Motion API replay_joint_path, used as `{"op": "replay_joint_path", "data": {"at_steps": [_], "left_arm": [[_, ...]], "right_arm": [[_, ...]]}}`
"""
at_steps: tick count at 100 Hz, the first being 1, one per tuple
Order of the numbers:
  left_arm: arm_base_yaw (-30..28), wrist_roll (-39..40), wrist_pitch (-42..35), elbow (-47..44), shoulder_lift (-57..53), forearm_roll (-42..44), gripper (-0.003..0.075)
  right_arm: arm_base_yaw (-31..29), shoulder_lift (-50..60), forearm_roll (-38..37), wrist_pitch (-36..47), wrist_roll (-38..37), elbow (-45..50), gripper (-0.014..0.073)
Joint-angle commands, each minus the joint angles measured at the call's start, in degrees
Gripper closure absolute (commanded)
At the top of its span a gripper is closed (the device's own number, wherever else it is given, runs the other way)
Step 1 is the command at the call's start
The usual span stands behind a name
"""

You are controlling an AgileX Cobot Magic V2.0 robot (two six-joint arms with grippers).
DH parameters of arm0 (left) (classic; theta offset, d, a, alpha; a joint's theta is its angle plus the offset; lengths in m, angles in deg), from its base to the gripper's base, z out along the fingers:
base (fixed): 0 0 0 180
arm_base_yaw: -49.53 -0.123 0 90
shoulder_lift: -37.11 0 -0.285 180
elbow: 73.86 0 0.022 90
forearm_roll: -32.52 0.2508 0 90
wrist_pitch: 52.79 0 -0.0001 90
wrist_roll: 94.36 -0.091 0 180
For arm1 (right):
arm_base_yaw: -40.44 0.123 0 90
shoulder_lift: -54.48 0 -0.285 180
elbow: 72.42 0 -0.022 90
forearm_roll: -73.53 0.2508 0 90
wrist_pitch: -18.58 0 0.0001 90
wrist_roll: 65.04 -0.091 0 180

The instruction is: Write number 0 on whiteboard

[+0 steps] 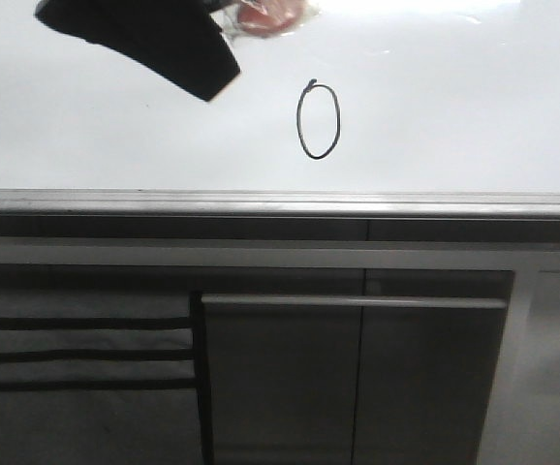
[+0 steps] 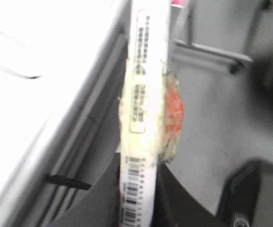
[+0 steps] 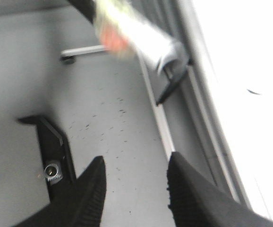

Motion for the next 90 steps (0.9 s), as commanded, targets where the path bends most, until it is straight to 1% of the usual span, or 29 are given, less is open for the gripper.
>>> {"op": "replay_joint_path", "data": {"at_steps": [1,8,15,21,28,35,42,48,57,65,73,82,90], "left_arm": [[-4.5,5.3,-9.0,1.3,-1.0,-1.3,0.074],[-8.1,7.7,-15.9,-0.3,-0.6,-2.9,0.074],[-10.7,8.0,-23.8,-3.0,0.6,-5.6,0.074],[-12.0,8.0,-31.3,-5.8,2.4,-7.9,0.074],[-12.6,8.0,-39.2,-8.2,4.8,-8.5,0.074],[-12.7,8.0,-44.3,-8.8,7.5,-9.7,0.074],[-12.7,8.0,-47.5,-8.8,9.8,-10.1,0.074],[-13.4,8.0,-48.1,-8.6,11.5,-11.2,0.074],[-14.9,8.0,-47.1,-7.8,13.9,-13.9,0.074],[-16.3,8.0,-45.8,-6.3,15.7,-14.3,0.074],[-17.5,8.0,-40.7,-3.4,17.0,-14.8,0.074],[-18.4,8.0,-36.6,-1.0,17.8,-14.7,0.0735],[-19.1,8.0,-35.1,0.2,18.2,-14.7,0.069]], "right_arm": [[-4.0,3.7,1.1,0.7,-5.2,-2.0,0.0314],[-6.5,5.3,1.1,-0.3,-8.7,-1.9,0.0314],[-7.5,6.8,1.1,-0.9,-9.0,-0.9,0.0314],[-7.5,7.7,1.1,-0.9,-9.0,0.3,0.0314],[-7.5,8.6,1.1,-0.9,-9.0,1.7,0.0314],[-7.5,9.1,1.1,-0.9,-9.0,3.0,0.0314],[-7.5,9.1,1.1,-0.9,-9.0,4.0,0.0314],[-7.5,9.1,1.1,-0.9,-9.0,4.4,0.0314],[-7.5,9.1,1.1,-0.9,-9.0,4.5,0.0314],[-7.5,9.1,1.3,-0.9,-9.0,4.5,0.0314],[-7.5,9.1,1.3,-1.0,-9.0,4.5,0.0314],[-7.5,9.1,1.3,-1.0,-9.0,4.5,0.0314],[-7.5,9.1,1.3,-1.0,-9.0,4.5,0.0314]]}}
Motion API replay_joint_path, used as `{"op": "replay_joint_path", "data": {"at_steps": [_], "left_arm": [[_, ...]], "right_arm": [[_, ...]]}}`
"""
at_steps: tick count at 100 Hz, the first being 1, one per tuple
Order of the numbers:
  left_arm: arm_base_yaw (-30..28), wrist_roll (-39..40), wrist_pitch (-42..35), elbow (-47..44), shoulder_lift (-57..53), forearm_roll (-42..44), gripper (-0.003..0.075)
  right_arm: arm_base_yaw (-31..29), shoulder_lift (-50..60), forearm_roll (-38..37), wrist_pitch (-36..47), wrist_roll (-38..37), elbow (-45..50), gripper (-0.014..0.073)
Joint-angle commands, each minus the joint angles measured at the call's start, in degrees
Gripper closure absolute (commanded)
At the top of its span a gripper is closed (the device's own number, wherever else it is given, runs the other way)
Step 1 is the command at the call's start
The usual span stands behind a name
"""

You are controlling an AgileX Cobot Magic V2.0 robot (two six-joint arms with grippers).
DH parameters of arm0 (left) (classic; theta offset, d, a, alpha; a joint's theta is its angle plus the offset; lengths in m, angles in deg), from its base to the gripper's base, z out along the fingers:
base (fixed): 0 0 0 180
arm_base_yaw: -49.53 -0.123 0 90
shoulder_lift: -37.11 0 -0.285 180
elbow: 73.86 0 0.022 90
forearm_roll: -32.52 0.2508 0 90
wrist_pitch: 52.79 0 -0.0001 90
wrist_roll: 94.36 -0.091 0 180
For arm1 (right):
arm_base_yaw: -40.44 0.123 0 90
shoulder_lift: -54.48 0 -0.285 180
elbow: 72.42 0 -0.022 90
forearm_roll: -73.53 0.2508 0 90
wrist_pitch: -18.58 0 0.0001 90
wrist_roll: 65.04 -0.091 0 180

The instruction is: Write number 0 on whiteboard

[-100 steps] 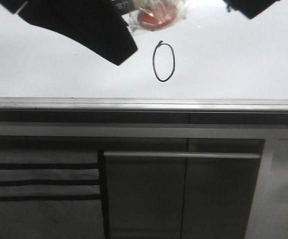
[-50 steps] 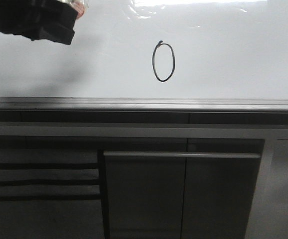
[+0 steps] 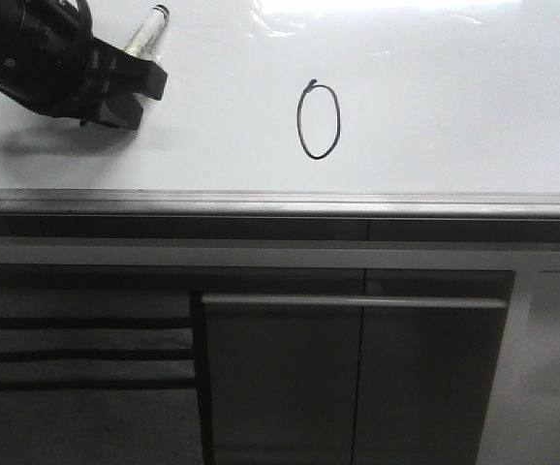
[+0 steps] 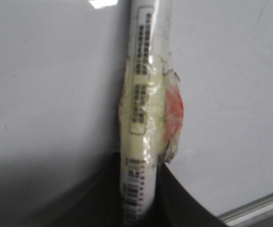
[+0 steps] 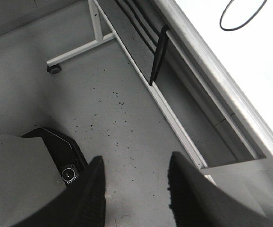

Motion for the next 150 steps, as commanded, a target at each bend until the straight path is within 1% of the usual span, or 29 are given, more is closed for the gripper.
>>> {"op": "replay_joint_path", "data": {"at_steps": [1,16,21,47,59,64,77,82,90,99,106,107,108,111,118,121,128,134,138,142,150], "left_arm": [[-1.0,0.6,-1.2,3.1,-0.9,-0.5,0.0684],[-1.9,0.6,-0.3,3.1,-0.9,-0.5,0.051],[-2.1,0.6,-0.1,3.1,-0.9,-0.5,0.0475],[-2.1,0.6,-0.1,3.1,-0.9,-0.5,0.0468],[-2.1,0.5,1.2,3.1,-0.9,-0.2,0.046],[-2.1,0.5,2.1,3.1,-1.0,0.4,0.0427],[-2.1,0.5,4.4,3.1,-3.0,0.5,0.0281],[-2.1,0.5,6.1,3.1,-4.4,0.5,0.0263],[-2.1,0.5,11.0,3.1,-7.9,0.6,0.0267],[-2.1,0.5,16.8,3.1,-12.1,1.9,0.027],[-2.1,0.5,22.2,3.1,-15.9,4.4,0.027],[-2.1,0.5,23.5,3.1,-16.6,4.8,0.027],[-2.1,0.5,23.5,3.1,-17.0,5.0,0.027],[-2.1,0.5,27.0,3.1,-18.7,6.0,0.027],[-2.1,1.1,32.3,2.0,-23.1,8.1,0.0272],[-2.1,2.0,33.3,1.1,-25.1,9.2,0.0272],[-2.1,6.5,32.6,-2.6,-30.7,12.1,0.0272],[-2.1,10.8,29.6,-7.4,-36.4,13.2,0.0276],[-2.1,13.2,27.5,-10.5,-39.7,13.2,0.0286],[-2.1,14.9,24.5,-14.4,-43.8,13.2,0.03],[-2.1,15.5,19.2,-21.5,-51.9,13.2,0.0335]], "right_arm": [[-0.5,0.9,2.0,1.7,0.1,-1.3,0.0314],[-0.5,0.9,2.0,1.6,0.1,-1.3,0.0314],[-0.5,0.9,2.0,1.6,0.1,-1.3,0.0314],[-0.5,0.9,2.0,1.6,0.1,-1.3,0.0314],[-0.5,0.9,2.0,1.6,0.1,-1.3,0.0314],[-0.5,0.9,2.0,1.6,0.1,-1.3,0.0314],[-0.5,1.1,1.0,3.3,0.1,-1.3,0.0314],[-0.5,2.1,0.4,4.3,0.1,-1.3,0.0314],[-0.5,3.9,-1.8,4.9,-0.9,-1.3,0.0314],[-0.5,6.2,-7.2,4.4,-7.6,-1.3,0.0314],[-0.5,8.0,-14.3,2.6,-14.6,-1.2,0.0314],[-0.5,8.3,-16.5,2.2,-15.9,-1.1,0.0314],[-0.5,8.5,-16.5,2.2,-16.5,-1.1,0.0314],[-0.5,9.2,-20.1,1.7,-18.7,-0.7,0.0314],[-0.5,11.3,-25.4,2.7,-25.2,1.4,0.0314],[-0.5,12.4,-27.0,4.1,-29.9,2.9,0.0314],[-0.5,15.3,-30.4,8.9,-41.8,7.4,0.0314],[-0.5,18.2,-30.8,13.4,-47.1,12.4,0.0314],[-0.5,20.6,-30.4,17.8,-51.0,15.3,0.0315],[-0.5,23.2,-29.8,22.1,-53.8,18.6,0.0316],[-0.5,27.7,-27.7,28.4,-54.7,24.0,0.0316]]}}
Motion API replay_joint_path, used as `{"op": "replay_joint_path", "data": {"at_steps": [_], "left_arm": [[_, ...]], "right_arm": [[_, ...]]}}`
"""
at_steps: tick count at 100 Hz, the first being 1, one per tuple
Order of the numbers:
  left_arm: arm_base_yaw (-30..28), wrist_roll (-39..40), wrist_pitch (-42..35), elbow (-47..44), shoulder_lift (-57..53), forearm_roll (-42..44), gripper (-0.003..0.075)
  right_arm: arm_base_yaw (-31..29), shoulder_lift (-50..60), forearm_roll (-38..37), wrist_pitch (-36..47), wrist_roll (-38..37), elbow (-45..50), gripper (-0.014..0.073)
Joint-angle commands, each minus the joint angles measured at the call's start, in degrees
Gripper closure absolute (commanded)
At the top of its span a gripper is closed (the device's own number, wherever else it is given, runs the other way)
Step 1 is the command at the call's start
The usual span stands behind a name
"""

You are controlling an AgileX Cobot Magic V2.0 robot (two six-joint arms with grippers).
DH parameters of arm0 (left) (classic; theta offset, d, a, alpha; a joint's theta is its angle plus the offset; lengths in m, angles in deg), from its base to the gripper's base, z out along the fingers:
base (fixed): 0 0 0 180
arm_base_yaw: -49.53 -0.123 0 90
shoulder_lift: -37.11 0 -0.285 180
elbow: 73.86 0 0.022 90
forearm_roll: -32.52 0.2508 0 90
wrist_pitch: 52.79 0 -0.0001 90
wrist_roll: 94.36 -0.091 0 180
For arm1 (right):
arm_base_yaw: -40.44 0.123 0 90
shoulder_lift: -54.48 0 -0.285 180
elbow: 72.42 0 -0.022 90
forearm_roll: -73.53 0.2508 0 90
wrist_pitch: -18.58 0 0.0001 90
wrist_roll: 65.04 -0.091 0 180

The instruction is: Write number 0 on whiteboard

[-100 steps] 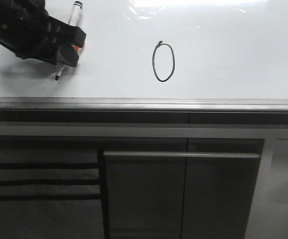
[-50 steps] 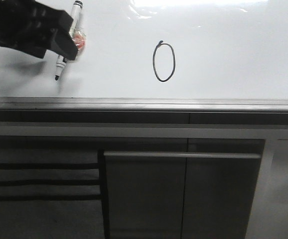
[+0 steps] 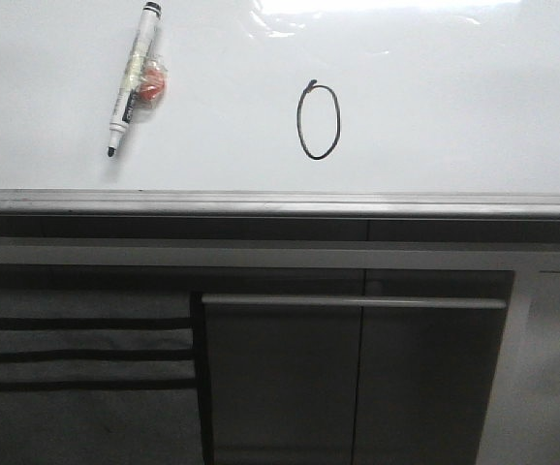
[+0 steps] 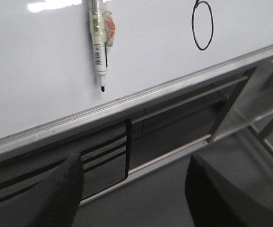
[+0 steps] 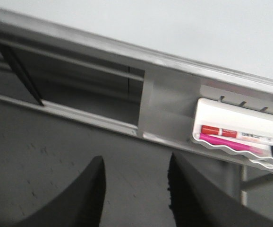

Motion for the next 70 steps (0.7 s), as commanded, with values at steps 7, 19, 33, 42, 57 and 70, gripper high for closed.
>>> {"op": "replay_joint_path", "data": {"at_steps": [7,19,33,42,57,70], "left_arm": [[-0.1,2.6,-12.4,-8.9,-13.3,-0.4,0.0384],[-0.1,2.6,-19.0,-13.5,-21.3,-0.4,0.0575],[-0.1,2.4,-21.1,-14.8,-25.4,0.5,0.0741],[-0.1,2.4,-21.3,-14.9,-25.7,3.5,0.0741],[-0.1,2.4,-21.4,-14.9,-25.7,3.5,0.0741],[-0.1,2.4,-21.5,-14.9,-25.7,3.5,0.0741]], "right_arm": [[-0.5,7.6,1.4,14.9,-3.7,7.3,0.032],[-0.5,12.4,1.4,18.9,-3.7,11.6,0.0475],[-0.5,14.3,1.4,20.9,-3.7,13.8,0.0665],[-0.5,14.3,1.4,20.1,-3.7,14.6,0.0666],[-0.5,14.3,1.4,19.4,-3.7,14.9,0.0666],[-0.5,14.3,1.4,19.4,-3.7,14.9,0.0666]]}}
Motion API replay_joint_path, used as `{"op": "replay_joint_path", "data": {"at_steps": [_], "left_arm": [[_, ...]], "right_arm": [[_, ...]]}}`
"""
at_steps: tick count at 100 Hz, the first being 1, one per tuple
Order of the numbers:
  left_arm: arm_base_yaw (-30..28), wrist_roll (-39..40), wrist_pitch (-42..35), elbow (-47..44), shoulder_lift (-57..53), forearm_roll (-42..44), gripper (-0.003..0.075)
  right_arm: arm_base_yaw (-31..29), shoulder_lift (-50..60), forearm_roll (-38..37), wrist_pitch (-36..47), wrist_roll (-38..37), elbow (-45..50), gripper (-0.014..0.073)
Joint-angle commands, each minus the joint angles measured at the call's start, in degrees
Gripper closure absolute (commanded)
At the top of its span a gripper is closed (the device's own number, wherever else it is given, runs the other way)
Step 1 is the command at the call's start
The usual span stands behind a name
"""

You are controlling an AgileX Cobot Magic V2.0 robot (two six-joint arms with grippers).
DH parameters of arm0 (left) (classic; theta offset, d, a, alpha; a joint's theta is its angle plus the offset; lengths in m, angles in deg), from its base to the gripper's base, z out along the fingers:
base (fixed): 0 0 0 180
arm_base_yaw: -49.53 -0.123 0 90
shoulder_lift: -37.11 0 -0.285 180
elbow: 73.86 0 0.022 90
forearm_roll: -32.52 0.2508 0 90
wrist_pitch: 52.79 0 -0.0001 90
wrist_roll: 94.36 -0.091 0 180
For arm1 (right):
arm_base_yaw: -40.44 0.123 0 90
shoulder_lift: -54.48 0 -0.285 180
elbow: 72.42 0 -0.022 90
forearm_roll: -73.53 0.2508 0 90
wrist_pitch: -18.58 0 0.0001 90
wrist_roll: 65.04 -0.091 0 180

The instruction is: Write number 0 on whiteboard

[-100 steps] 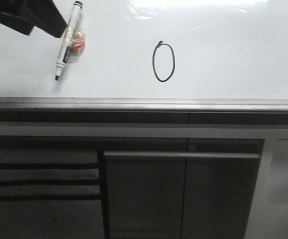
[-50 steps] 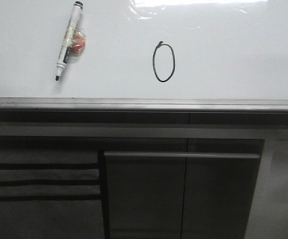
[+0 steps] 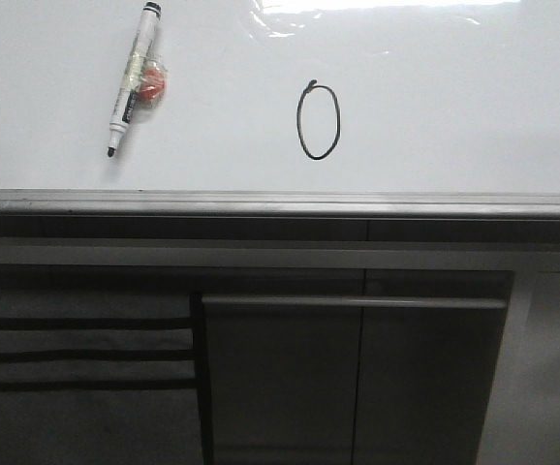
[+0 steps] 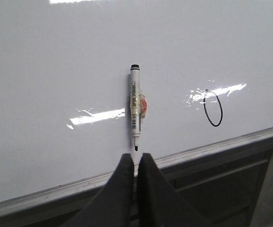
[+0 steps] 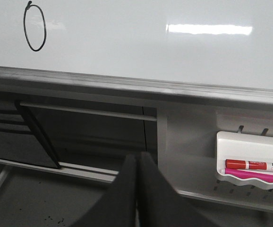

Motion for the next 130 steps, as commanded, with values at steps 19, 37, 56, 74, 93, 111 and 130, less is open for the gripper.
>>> {"op": "replay_joint_path", "data": {"at_steps": [19,37,56,74,93,111,130], "left_arm": [[-0.1,0.4,-5.4,1.4,0.1,-0.1,0.0741],[-6.2,0.4,-10.3,-5.8,-8.0,0.0,0.0741],[-11.7,0.4,-14.4,-18.4,-17.9,-0.2,0.0741],[-12.0,0.5,-16.6,-23.9,-22.5,-0.9,0.0741],[-12.0,0.5,-14.4,-24.0,-22.4,-0.9,0.0741],[-12.0,0.5,-14.4,-24.0,-22.4,-0.9,0.0741],[-12.0,0.5,-14.4,-24.0,-22.4,-0.9,0.0741]], "right_arm": [[-0.5,-0.4,-0.1,3.9,0.0,-1.3,0.0666],[-0.5,-0.4,-0.1,3.9,0.0,-1.3,0.0666],[-0.5,-0.4,-0.1,3.9,0.0,-1.3,0.0666],[-0.5,-0.4,-0.1,3.9,0.0,-1.3,0.0666],[-0.5,-0.4,-0.1,3.9,0.0,-1.3,0.0666],[-0.5,-0.4,-0.1,3.9,0.0,-1.3,0.0666],[-0.5,-0.4,-0.1,3.9,0.0,-1.3,0.0666]]}}
